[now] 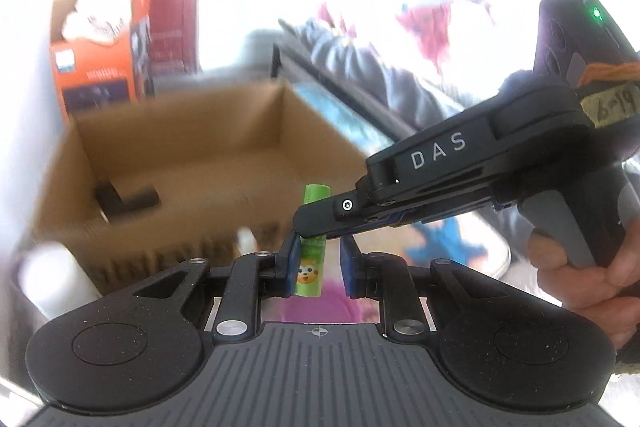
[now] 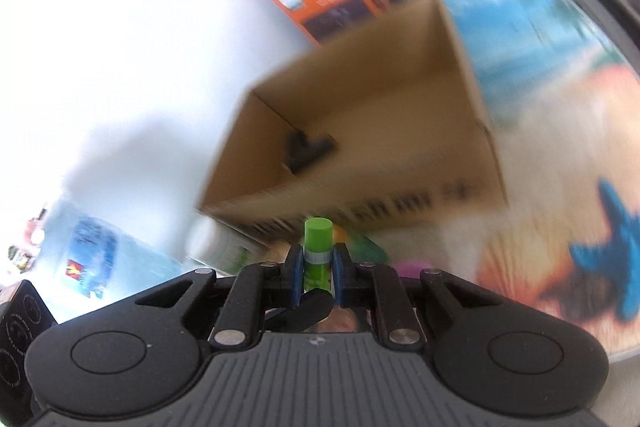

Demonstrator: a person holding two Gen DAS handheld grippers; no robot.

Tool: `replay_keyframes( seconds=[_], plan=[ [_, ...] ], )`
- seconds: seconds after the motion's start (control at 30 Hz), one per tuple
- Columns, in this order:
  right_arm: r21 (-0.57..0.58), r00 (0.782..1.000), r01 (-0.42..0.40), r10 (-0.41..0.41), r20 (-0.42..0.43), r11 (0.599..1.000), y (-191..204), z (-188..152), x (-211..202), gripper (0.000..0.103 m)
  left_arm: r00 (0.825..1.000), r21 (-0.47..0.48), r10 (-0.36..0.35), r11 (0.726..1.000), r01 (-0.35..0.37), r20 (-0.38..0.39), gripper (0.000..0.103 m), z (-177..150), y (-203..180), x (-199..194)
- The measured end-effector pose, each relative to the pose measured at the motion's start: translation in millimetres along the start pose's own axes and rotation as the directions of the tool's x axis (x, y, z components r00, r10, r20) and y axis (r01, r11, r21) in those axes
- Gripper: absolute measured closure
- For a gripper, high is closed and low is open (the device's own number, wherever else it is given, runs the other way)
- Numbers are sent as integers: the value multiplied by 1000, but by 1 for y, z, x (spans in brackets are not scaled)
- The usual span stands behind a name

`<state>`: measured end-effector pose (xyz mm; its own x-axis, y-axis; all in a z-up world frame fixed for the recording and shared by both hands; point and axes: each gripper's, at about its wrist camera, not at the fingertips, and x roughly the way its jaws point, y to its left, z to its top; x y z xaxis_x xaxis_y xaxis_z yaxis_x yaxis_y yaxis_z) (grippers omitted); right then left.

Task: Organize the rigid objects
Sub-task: 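Carry the green tube into the box and open the right gripper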

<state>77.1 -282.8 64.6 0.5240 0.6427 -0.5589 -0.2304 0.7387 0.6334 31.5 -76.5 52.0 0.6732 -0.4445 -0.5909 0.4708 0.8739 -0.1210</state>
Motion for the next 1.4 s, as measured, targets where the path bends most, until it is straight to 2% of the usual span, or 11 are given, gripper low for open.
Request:
replay_keyframes(
  seconds=[0.17,0.3,0.47,0.63,0.83,0.97,1.23,1.4],
  plan=[
    [-86,998,-51,54,38,995,32,42,6,86,997,-16,38,999,-37,66,83,36,20,-13],
    [-96,998,-69,69,-1,993,43,83,40,86,996,-29,77,997,-76,46,83,63,47,6],
    [-6,991,-64,63,-121,998,30,130,115,86,991,-72,102,991,-108,-83,83,85,94,55],
    [112,971,-37,62,-233,993,3,156,186,86,969,-121,108,983,-138,-224,83,95,138,105],
    [170,953,8,44,-298,985,-19,162,245,86,929,-171,122,967,-192,-351,83,99,172,149],
    [192,943,34,32,-331,981,-25,162,269,86,912,-164,154,959,-231,-380,82,99,180,161],
    [201,940,49,23,-342,978,-31,162,279,83,922,-154,169,960,-233,-348,78,104,177,148],
    [202,945,77,-7,-326,976,-37,166,278,71,941,-158,166,963,-219,-294,72,111,170,131]
  ],
)
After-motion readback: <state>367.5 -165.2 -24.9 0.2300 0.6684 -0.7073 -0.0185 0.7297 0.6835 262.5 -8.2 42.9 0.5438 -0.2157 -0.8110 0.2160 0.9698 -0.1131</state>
